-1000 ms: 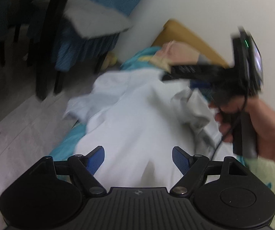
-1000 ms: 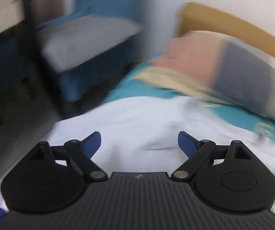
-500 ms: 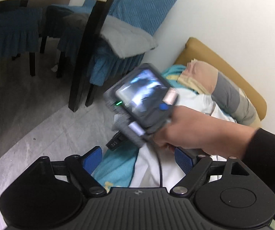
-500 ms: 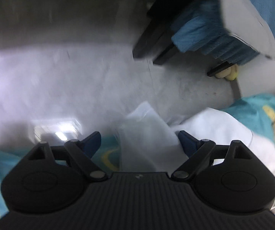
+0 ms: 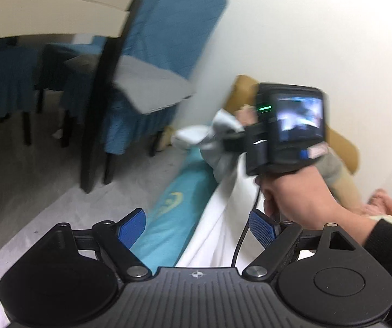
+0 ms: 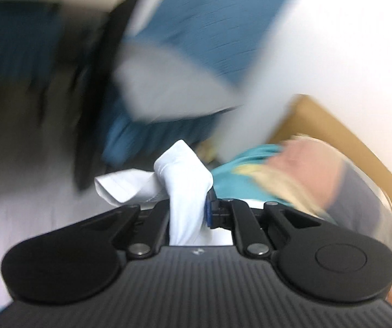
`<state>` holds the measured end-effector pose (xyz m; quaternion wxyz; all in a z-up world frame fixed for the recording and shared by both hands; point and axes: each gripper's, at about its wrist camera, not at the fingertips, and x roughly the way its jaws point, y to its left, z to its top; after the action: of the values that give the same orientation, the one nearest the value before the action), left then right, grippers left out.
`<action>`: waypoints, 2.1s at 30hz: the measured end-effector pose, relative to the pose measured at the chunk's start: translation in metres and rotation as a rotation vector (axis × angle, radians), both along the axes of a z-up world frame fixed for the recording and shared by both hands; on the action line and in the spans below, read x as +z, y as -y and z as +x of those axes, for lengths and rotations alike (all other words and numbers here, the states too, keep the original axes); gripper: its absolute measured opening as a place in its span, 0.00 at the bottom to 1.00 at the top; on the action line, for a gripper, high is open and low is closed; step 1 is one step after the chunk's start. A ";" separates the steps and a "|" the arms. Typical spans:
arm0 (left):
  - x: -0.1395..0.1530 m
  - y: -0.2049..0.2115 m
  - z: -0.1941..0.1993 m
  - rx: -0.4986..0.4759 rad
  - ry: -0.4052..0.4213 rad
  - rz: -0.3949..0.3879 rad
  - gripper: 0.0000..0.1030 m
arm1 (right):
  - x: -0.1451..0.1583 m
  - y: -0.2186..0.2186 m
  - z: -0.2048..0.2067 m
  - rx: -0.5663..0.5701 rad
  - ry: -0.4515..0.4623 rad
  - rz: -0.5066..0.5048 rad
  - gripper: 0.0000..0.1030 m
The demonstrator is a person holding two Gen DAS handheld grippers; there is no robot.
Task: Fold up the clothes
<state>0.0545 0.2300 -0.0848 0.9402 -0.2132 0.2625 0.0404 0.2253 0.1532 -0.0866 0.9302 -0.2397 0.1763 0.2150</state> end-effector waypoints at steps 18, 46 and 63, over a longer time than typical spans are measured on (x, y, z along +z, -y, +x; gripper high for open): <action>0.009 0.082 -0.001 -0.229 -0.118 0.064 0.81 | -0.059 0.289 -0.011 -0.575 -0.314 0.763 0.34; 0.074 -0.042 -0.126 -0.200 -0.151 -0.038 0.76 | 0.114 0.396 -0.227 -0.335 -0.269 0.726 0.79; -0.044 0.005 -0.138 -0.430 -0.461 0.133 0.14 | 0.030 0.389 -0.240 -0.329 -0.697 0.623 0.78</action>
<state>-0.0837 0.2247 -0.1283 0.8549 -0.0762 0.5044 -0.0949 -0.0149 -0.2353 -0.0561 0.8650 0.1671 0.4395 0.1752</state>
